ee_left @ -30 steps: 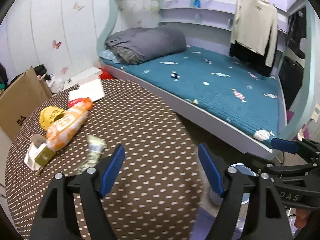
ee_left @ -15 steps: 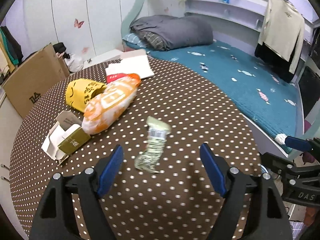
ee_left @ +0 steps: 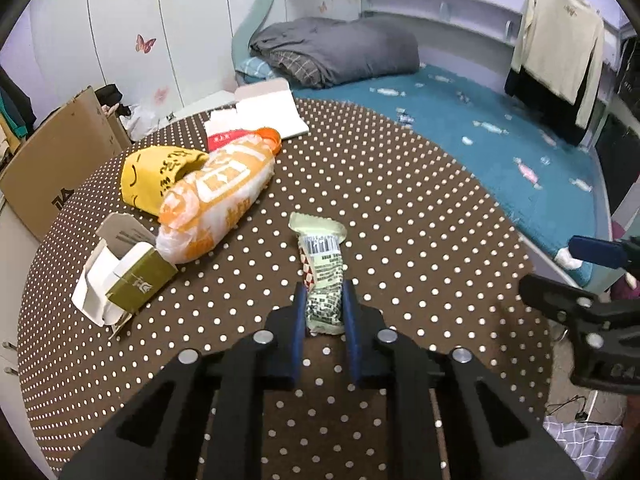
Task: Collect trash
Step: 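Grasp the small green-and-white packet with the left gripper and lift it, then grasp the orange-and-white bag with the right gripper while the left holds the packet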
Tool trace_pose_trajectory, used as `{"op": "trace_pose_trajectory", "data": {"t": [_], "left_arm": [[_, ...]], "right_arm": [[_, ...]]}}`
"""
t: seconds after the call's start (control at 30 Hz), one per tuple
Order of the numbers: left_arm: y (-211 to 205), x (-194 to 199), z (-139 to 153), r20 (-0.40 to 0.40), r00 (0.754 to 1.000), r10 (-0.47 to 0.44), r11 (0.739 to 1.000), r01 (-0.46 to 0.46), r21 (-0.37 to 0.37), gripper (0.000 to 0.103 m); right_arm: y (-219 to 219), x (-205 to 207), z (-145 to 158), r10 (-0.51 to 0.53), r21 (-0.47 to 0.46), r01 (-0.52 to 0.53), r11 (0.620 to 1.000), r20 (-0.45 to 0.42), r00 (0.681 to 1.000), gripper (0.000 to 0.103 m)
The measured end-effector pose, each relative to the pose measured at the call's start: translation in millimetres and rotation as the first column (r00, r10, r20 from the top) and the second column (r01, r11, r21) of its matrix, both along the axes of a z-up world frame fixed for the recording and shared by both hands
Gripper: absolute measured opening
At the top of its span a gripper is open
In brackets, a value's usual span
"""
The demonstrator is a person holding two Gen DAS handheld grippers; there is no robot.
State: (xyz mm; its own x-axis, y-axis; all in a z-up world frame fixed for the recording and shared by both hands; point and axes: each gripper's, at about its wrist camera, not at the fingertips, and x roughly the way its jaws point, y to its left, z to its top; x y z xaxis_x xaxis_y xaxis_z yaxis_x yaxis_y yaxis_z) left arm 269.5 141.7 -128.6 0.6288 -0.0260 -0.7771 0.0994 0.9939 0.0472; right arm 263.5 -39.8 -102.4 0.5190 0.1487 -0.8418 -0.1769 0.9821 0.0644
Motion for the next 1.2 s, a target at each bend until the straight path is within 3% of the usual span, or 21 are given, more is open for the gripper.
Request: {"op": "trace_pose_trajectory", "data": {"t": [0.3,0.67,0.8,0.87,1.03,1.2], "left_arm": [[41,-29,30,0.094,0.991,0.098,0.995,-0.095,-0.033,0.016],[116,-67,58,0.170,0.947,0.271,0.962,-0.265,-0.058,0.016],[138,-73,61,0.174,0.930,0.323,0.947,-0.316,-0.062,0.016],[149,-74,61,0.173,0.922,0.347,0.938,-0.340,-0.070,0.015],[170,-71,64,0.178,0.902,0.394,0.919,-0.386,-0.075,0.015],[183,-59,64,0.177,0.890,0.421,0.907,-0.411,-0.093,0.015]], "right_arm": [[38,7,20,0.098,0.003,-0.099,0.995,0.049,0.994,0.080],[112,18,30,0.266,0.102,-0.269,0.958,0.039,0.963,0.080],[137,33,29,0.271,0.139,-0.267,0.954,-0.010,0.962,0.081],[147,40,29,0.269,0.141,-0.265,0.954,-0.010,0.963,0.090],[170,74,22,0.215,0.114,-0.208,0.971,-0.052,0.975,0.090],[183,101,3,0.201,0.151,-0.182,0.972,-0.121,0.972,0.090]]}}
